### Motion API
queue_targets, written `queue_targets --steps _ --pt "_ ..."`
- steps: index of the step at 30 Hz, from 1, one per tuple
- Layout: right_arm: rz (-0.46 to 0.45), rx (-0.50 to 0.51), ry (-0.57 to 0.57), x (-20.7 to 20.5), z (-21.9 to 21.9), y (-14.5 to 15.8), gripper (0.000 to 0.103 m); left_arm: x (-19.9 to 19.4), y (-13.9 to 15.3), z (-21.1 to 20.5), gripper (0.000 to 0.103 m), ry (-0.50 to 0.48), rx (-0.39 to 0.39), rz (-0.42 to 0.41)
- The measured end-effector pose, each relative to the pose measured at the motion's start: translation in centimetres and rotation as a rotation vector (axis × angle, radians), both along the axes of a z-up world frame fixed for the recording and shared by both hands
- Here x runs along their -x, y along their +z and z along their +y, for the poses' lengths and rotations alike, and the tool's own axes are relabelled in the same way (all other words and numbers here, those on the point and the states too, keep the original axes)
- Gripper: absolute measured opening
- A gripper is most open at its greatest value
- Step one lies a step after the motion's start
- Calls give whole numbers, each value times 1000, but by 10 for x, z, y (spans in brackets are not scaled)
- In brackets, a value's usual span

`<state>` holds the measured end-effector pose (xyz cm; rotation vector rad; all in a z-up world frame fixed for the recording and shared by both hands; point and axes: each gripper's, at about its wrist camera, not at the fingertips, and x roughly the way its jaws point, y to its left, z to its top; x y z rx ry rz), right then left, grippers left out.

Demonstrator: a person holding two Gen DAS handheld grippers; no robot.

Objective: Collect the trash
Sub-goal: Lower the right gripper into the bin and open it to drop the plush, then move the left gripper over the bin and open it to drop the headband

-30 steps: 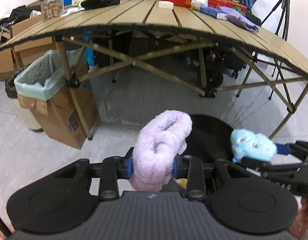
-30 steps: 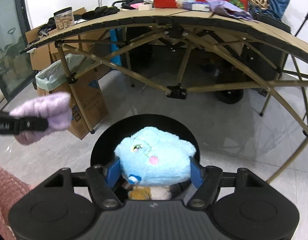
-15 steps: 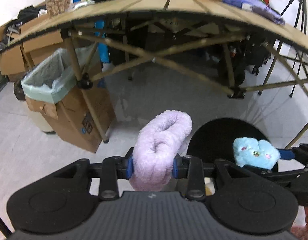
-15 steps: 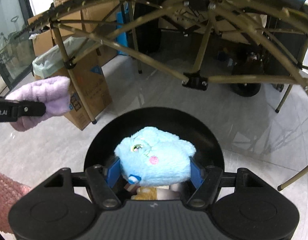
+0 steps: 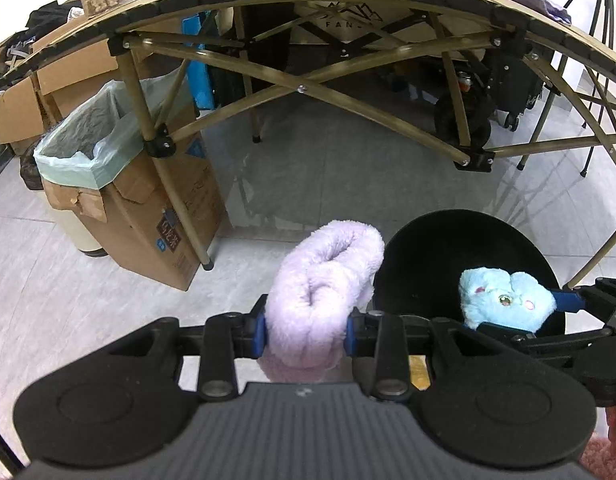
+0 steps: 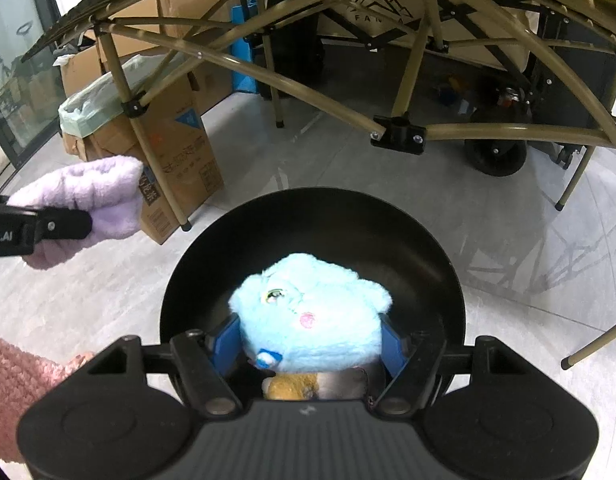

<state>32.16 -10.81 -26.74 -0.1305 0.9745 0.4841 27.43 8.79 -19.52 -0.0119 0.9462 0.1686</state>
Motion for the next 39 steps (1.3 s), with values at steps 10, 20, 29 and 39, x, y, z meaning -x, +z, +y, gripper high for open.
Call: queue_targets --steps 10,20,29,39 --pt "20 -9 -19 -1 -5 0 103 0 1 -5 35 -12 -10 -8" --pt "15 12 -24 1 -8 1 103 0 -1 -6 35 -10 -14 -7" --pt "0 24 -44 6 -12 10 103 0 1 -12 35 -34 -10 -21" --pt "-2 -16 -157 12 -53 31 103 -2 6 -42 35 -103 -7 -34"
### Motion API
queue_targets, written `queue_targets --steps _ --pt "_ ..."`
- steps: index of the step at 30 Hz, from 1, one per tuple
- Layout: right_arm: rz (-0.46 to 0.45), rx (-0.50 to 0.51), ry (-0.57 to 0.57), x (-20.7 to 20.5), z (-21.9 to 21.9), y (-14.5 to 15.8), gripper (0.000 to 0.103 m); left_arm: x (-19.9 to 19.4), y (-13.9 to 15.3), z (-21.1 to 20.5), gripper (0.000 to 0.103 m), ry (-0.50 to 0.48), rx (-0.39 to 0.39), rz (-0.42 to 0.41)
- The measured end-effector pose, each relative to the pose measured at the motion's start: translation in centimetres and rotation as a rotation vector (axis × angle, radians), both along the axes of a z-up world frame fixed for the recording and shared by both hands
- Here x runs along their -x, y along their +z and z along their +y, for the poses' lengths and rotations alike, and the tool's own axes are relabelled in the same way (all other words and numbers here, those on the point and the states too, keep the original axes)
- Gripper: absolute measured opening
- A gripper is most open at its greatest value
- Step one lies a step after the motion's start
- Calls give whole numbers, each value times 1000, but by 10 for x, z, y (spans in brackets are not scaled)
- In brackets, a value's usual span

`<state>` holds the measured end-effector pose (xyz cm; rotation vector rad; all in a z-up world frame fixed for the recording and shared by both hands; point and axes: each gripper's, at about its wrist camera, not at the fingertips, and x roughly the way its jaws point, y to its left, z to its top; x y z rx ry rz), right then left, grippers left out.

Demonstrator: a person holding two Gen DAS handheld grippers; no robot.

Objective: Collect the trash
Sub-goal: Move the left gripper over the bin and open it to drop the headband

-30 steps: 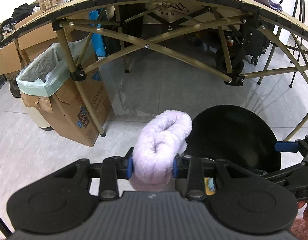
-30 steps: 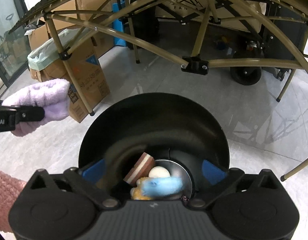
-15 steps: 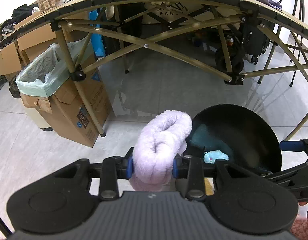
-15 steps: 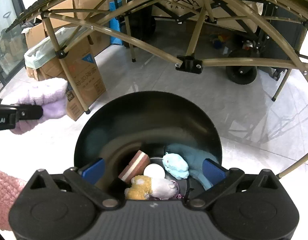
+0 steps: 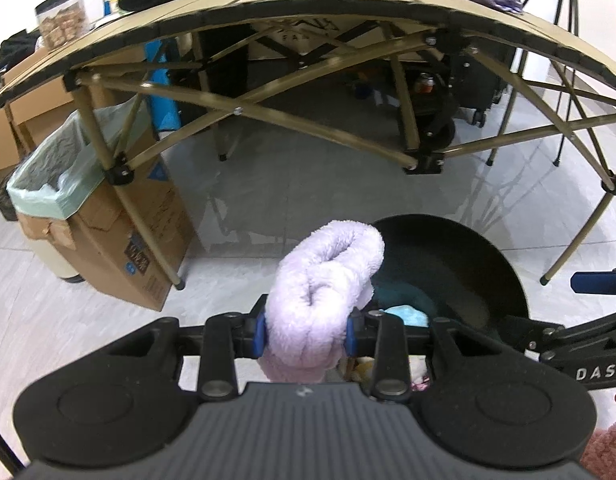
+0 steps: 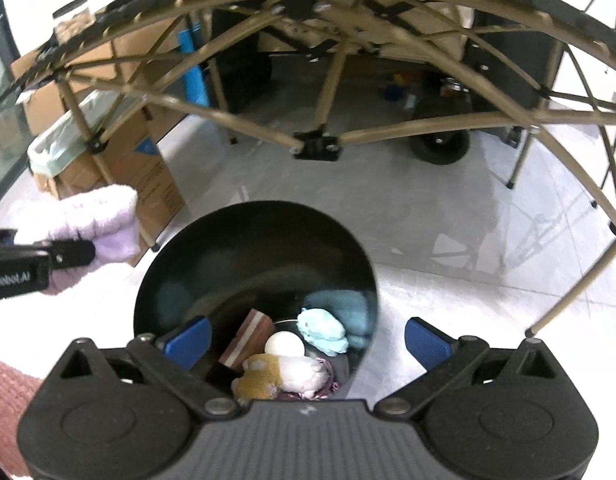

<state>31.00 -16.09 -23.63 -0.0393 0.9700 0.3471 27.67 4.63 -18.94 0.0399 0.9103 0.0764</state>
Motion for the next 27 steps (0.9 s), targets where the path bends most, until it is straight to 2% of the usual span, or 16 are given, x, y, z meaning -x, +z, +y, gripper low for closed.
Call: queue_targets --steps 5,11,20,27 --pt "18 -41 -67 3 -26 7 103 -4 2 -19 35 -39 -4 -9" --pt "19 -38 -143 7 -53 12 103 -11 -2 -42 35 -73 -2 1" --pt "13 -40 -225 11 -82 16 103 -26 -15 -77 35 -121 -4 35" --pt "-5 -32 -289 7 -104 23 103 -38 -34 -90 35 -117 -6 85"
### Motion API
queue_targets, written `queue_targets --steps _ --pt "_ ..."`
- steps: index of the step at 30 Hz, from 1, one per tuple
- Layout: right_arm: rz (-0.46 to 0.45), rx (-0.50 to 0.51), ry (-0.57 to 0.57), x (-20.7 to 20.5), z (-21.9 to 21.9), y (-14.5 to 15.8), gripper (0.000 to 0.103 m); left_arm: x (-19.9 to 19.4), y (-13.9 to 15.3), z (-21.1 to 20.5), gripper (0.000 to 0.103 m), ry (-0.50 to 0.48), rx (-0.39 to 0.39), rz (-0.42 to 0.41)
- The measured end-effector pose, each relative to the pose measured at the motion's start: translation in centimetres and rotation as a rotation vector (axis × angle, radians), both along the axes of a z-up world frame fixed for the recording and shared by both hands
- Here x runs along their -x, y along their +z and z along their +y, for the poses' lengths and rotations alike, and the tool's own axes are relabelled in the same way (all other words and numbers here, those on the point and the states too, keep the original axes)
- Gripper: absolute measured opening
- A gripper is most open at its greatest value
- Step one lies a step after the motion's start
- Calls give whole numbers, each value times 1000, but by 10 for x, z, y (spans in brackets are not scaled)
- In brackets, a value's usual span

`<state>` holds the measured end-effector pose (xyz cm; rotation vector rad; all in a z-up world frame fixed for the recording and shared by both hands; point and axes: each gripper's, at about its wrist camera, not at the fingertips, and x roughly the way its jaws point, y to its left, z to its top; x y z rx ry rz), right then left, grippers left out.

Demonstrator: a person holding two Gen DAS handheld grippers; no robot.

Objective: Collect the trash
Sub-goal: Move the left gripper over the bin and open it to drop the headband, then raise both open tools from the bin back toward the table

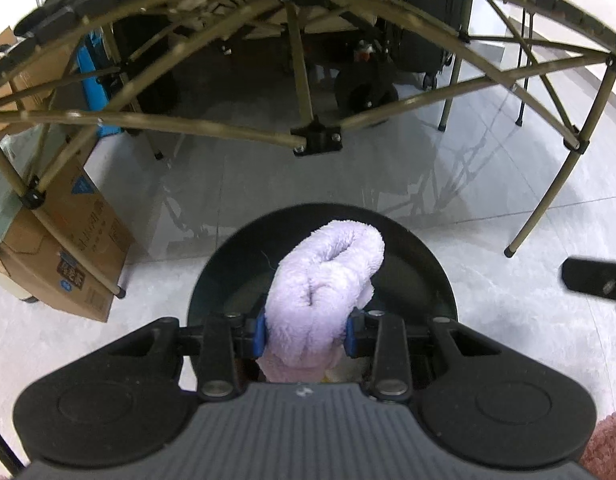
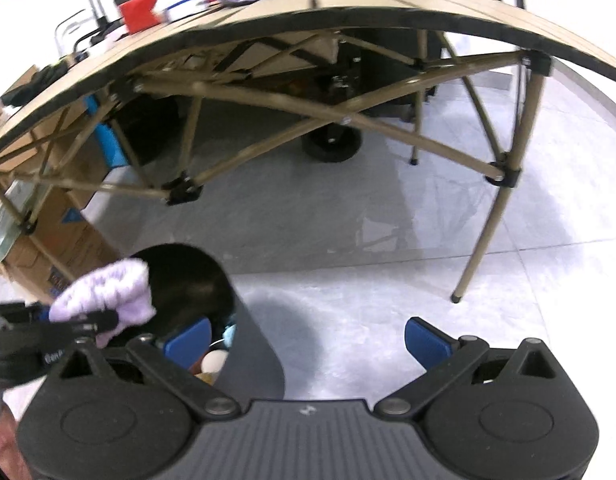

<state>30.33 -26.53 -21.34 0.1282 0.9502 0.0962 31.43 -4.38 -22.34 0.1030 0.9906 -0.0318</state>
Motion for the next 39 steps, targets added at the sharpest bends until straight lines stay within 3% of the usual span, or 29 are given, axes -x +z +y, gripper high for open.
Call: queue_targets --steps 5,17,20,22,23,39 --pt "8 -7 -32 -4 -8 -2 103 -6 -12 0 35 16 12 42" --pt "21 5 25 -6 8 -5 103 -7 -20 4 39 17 26 77" --pt "24 8 24 -7 9 -6 103 -6 -18 7 63 32 48 84" --pt "22 9 25 -7 9 -5 103 -4 -14 7 97 55 28 60" --pt "21 9 25 -7 9 -5 103 -3 -12 8 100 64 16 39" --pt "37 20 43 -9 13 -8 103 -2 -7 13 103 90 21 40"
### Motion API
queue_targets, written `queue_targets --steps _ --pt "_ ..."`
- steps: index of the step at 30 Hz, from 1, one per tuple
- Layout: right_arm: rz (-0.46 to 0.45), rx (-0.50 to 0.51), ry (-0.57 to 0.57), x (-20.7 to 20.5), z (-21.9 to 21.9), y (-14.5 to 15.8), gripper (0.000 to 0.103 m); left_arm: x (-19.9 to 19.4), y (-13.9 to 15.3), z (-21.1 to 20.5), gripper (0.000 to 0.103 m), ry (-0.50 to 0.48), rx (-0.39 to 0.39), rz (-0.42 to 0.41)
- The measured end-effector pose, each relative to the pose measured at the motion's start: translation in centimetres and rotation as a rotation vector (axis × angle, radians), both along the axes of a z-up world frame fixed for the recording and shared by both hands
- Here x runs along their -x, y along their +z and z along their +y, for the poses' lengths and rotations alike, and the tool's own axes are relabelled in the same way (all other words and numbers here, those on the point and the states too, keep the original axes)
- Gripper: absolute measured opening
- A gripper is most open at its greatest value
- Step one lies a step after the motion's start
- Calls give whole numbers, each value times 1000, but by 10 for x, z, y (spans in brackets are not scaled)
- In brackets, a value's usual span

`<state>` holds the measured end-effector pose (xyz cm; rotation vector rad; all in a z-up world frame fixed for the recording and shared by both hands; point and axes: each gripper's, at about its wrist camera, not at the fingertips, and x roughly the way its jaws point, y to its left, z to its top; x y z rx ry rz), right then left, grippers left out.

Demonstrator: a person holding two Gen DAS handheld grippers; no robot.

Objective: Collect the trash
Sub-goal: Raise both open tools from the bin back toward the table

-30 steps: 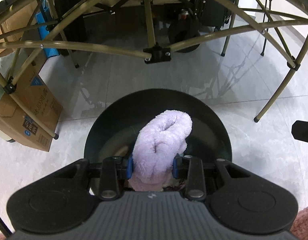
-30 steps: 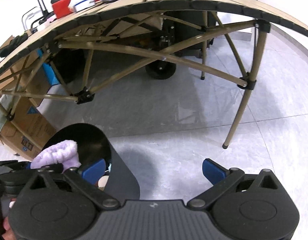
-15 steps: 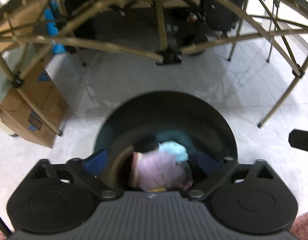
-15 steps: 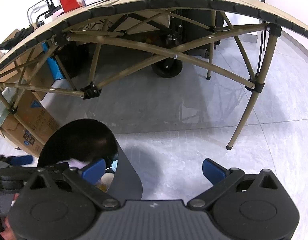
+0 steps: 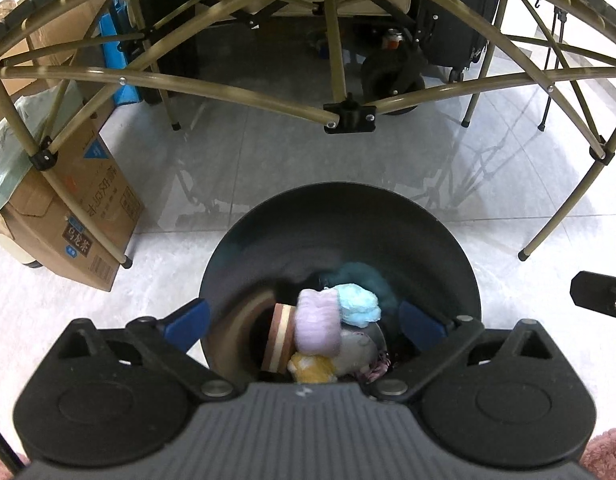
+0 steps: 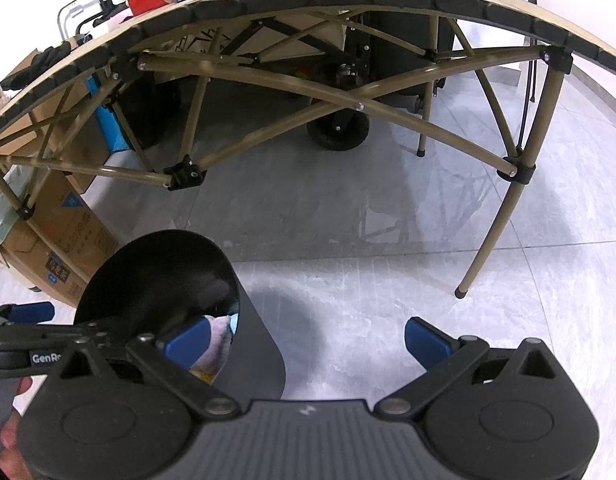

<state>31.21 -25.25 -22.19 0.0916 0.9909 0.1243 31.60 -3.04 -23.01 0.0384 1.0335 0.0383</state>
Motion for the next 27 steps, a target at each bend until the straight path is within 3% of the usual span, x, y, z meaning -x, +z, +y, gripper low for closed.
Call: queue_targets --steps 14,27 --pt "-1 2 17 0 4 0 103 4 11 3 103 4 21 -46" --pt "-106 -34 29 9 9 26 103 21 44 6 103 1 51 -167"
